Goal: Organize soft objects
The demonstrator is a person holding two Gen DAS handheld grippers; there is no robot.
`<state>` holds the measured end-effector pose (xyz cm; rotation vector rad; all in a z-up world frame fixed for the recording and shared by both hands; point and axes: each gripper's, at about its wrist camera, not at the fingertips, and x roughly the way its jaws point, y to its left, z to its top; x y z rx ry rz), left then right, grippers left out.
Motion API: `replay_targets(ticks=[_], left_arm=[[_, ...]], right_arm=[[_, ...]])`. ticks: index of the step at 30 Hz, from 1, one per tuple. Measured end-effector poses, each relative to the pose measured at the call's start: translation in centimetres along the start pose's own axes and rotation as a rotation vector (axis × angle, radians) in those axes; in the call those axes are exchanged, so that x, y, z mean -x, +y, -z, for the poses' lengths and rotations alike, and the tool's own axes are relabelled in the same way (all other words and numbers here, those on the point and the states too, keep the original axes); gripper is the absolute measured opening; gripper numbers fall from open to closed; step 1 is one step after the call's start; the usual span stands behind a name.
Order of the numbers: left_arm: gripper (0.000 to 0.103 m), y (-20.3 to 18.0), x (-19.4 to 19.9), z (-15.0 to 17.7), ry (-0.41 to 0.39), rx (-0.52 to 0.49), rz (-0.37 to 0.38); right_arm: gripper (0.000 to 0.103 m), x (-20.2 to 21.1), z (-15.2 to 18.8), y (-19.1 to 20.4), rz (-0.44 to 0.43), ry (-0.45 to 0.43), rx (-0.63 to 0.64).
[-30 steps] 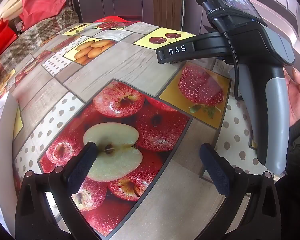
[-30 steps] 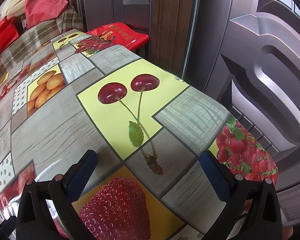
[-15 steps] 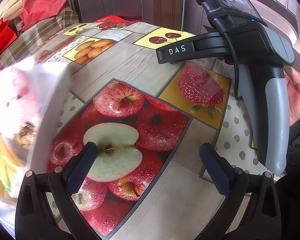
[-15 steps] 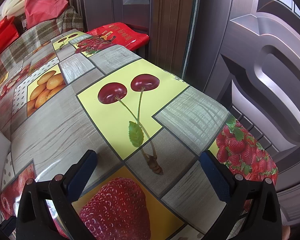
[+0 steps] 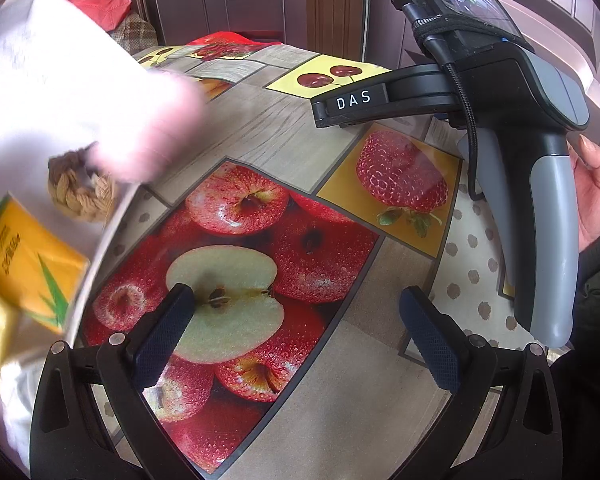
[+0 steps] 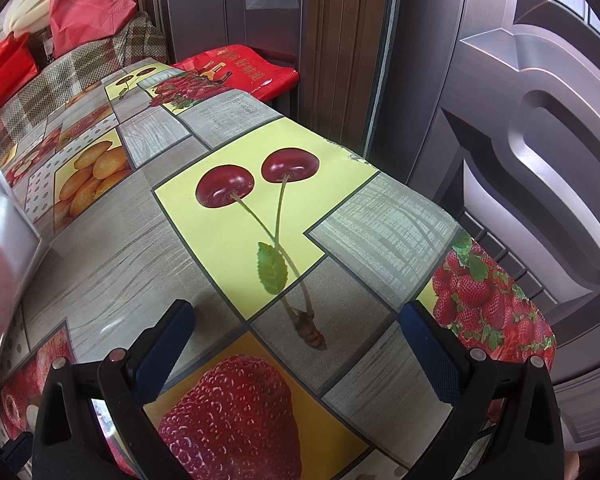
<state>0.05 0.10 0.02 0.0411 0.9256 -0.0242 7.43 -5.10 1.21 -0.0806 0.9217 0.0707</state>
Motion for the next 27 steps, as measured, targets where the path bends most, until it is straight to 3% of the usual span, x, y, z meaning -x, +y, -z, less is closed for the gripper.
replay_targets(ticks=[27], left_arm=[[0.102,-0.24,0.13,0.25,0.0,-0.011,0.005]], right_arm=[[0.103,0.14,-0.05,0.02,0.001,0.0,0.001]])
